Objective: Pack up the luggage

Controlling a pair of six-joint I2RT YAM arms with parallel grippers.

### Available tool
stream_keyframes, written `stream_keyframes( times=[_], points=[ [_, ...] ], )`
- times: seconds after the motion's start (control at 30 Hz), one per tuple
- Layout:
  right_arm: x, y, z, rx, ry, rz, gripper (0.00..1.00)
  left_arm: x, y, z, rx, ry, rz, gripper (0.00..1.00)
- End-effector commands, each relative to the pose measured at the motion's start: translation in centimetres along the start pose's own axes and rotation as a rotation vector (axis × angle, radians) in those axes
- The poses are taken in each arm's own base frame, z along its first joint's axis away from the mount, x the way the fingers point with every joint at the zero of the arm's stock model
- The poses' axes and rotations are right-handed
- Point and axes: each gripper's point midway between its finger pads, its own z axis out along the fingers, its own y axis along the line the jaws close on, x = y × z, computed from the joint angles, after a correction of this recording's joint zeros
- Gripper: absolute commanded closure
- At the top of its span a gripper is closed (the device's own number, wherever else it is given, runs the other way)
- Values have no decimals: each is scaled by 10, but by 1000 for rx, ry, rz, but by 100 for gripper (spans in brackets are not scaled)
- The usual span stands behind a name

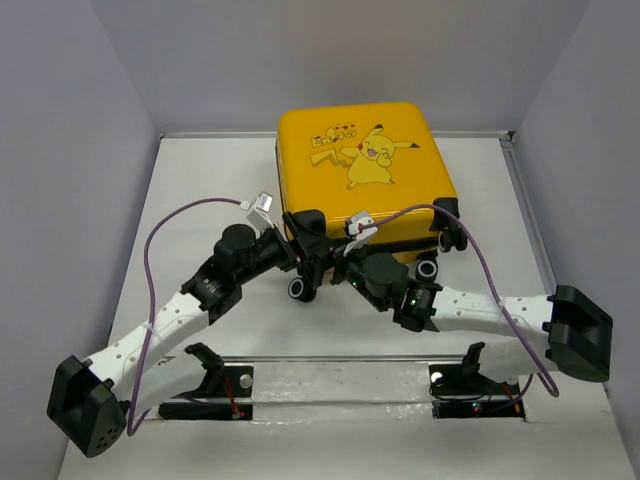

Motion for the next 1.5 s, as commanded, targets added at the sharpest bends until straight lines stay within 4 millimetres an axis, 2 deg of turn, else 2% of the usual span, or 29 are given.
stream_keyframes(
  times=[0.0, 0.07, 0.13, 0.2, 0.23, 0.33, 0.37, 0.4, 0.47, 0.5, 0.6, 0.73, 0.77, 0.8, 0.9, 0.97, 1.07, 1.1, 1.13, 1.17, 1.2, 1.23, 1.27, 1.3, 1.47],
  points=[
    [-44, 0, 12, -8, -195, 126, 4, -42, -91, -24, 344, -185, 125, 2],
    [-47, 6, 15, -38, -224, 152, 9, -42, -90, -25, 344, -186, 122, 2],
    [-49, 8, 17, -48, -244, 178, 24, -41, -91, -25, 348, -183, 123, 2],
    [-44, 11, 22, -56, -239, 187, 28, -40, -89, -25, 345, -183, 121, 2],
    [-44, 11, 23, -56, -239, 197, 38, -41, -90, -26, 345, -184, 120, 1],
    [-46, 12, 23, -61, -257, 242, 35, -40, -89, -26, 345, -181, 121, 2],
    [-42, 6, 20, -38, -264, 261, 38, -39, -88, -25, 344, -178, 119, 2],
    [-46, 3, 17, -36, -290, 279, 55, -37, -86, -24, 340, -170, 118, 2],
    [-45, -6, 15, 5, -302, 297, 69, -36, -86, -24, 343, -164, 121, 3],
    [-44, -9, 13, 12, -302, 297, 80, -35, -85, -23, 340, -160, 122, 4],
    [-44, -14, 9, 32, -308, 295, 91, -32, -78, -22, 320, -154, 133, 4],
    [-39, -20, 6, 57, -277, 264, 93, -37, -63, -24, 233, -187, 188, 4],
    [-41, -20, 5, 59, -276, 253, 93, -40, -49, -24, 160, -203, 197, 4],
    [-41, -21, 4, 61, -272, 246, 93, -46, -47, -28, 131, -228, 246, 4],
    [-41, -21, 2, 65, -241, 197, 93, -65, -15, -50, -59, -341, 280, 5],
    [-43, -21, 2, 69, -228, 155, 93, -66, -2, -59, -110, -370, 287, 8],
    [-49, -18, 3, 68, -214, 113, 93, -58, 24, -67, -171, -379, 277, 22],
    [-50, -18, 4, 72, -210, 106, 93, -47, 43, -64, -201, -355, 272, 34],
    [-51, -18, 5, 74, -201, 90, 93, -36, 61, -61, -222, -335, 251, 42],
    [-50, -18, 5, 75, -197, 85, 93, -38, 56, -60, -199, -344, 244, 48],
    [-51, -16, 6, 68, -195, 81, 93, -26, 73, -56, -213, -317, 240, 57],
    [-51, -15, 6, 66, -193, 79, 93, -25, 71, -53, -176, -328, 233, 61],
    [-53, -13, 7, 60, -196, 81, 93, -16, 85, -49, -193, -312, 226, 64],
    [-52, -12, 7, 55, -192, 79, 93, -11, 91, -46, -198, -297, 230, 66],
    [-50, -8, 10, 40, -180, 80, 93, -12, 100, -31, -205, -316, 319, 69]
  ],
)
